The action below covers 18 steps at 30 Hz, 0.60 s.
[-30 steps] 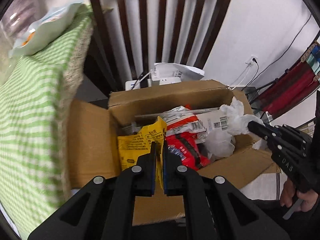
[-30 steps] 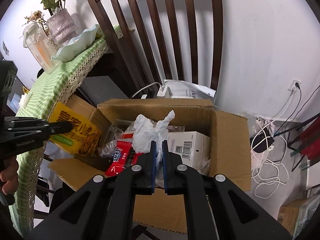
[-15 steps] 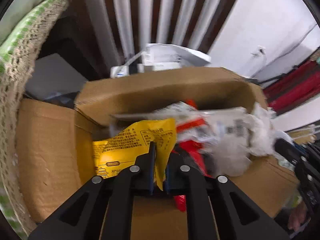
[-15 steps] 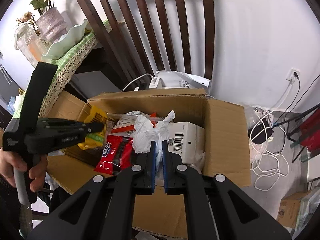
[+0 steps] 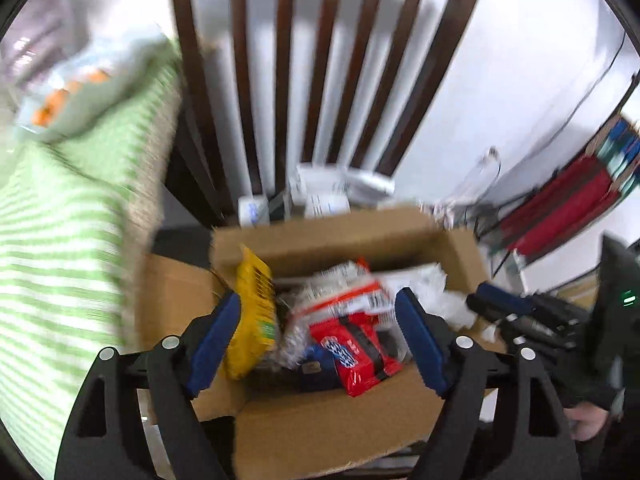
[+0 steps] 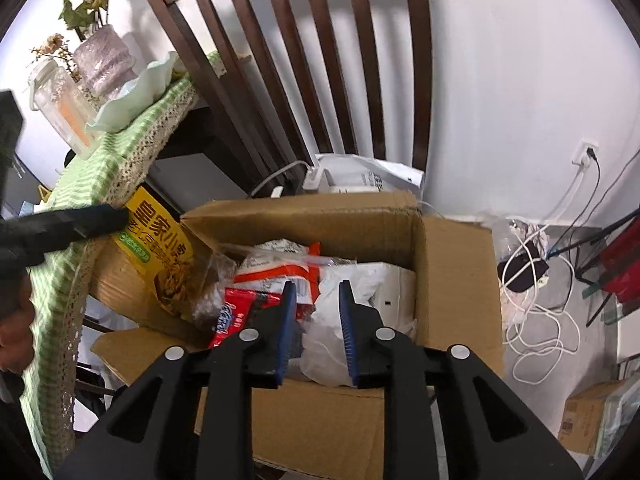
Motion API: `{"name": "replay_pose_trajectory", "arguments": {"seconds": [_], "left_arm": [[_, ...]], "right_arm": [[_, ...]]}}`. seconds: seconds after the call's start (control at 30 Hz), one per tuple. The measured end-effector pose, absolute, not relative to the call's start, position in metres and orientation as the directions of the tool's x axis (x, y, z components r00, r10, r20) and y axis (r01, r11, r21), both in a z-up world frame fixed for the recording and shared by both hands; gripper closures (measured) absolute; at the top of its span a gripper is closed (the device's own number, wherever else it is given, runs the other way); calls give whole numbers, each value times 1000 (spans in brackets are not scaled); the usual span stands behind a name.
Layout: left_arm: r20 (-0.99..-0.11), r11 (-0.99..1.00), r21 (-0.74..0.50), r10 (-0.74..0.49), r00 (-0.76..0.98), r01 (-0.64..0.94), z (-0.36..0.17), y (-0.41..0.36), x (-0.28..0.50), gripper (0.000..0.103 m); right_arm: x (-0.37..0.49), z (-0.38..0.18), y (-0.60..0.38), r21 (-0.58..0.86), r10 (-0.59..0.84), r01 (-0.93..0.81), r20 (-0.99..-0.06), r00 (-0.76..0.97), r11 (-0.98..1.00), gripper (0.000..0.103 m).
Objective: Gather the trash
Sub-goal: 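Open the left tool to drop the yellow packet while the right tool releases the tissue, then withdraw both tools from the box back over the table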
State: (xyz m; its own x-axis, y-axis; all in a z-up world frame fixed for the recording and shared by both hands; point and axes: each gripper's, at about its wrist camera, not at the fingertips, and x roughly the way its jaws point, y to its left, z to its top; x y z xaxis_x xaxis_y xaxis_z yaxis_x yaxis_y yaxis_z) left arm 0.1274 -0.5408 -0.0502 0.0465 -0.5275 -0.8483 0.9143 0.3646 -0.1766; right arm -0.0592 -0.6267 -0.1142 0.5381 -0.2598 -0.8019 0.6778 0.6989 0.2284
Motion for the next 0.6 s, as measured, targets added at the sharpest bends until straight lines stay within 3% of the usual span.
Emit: {"name": "replay_pose_trajectory", "arguments": {"seconds": [0.2, 0.6], "left_arm": [[-789, 427, -213, -606, 103, 879, 2, -500, 157, 20], [-752, 524, -190, -622, 220, 831, 22, -425, 184, 20]], "right_arm": [[-52, -94, -619, 215, -289, 667, -776, 560, 714, 72], [-30, -53, -591, 167, -345, 641, -728, 592, 749, 67]]}}
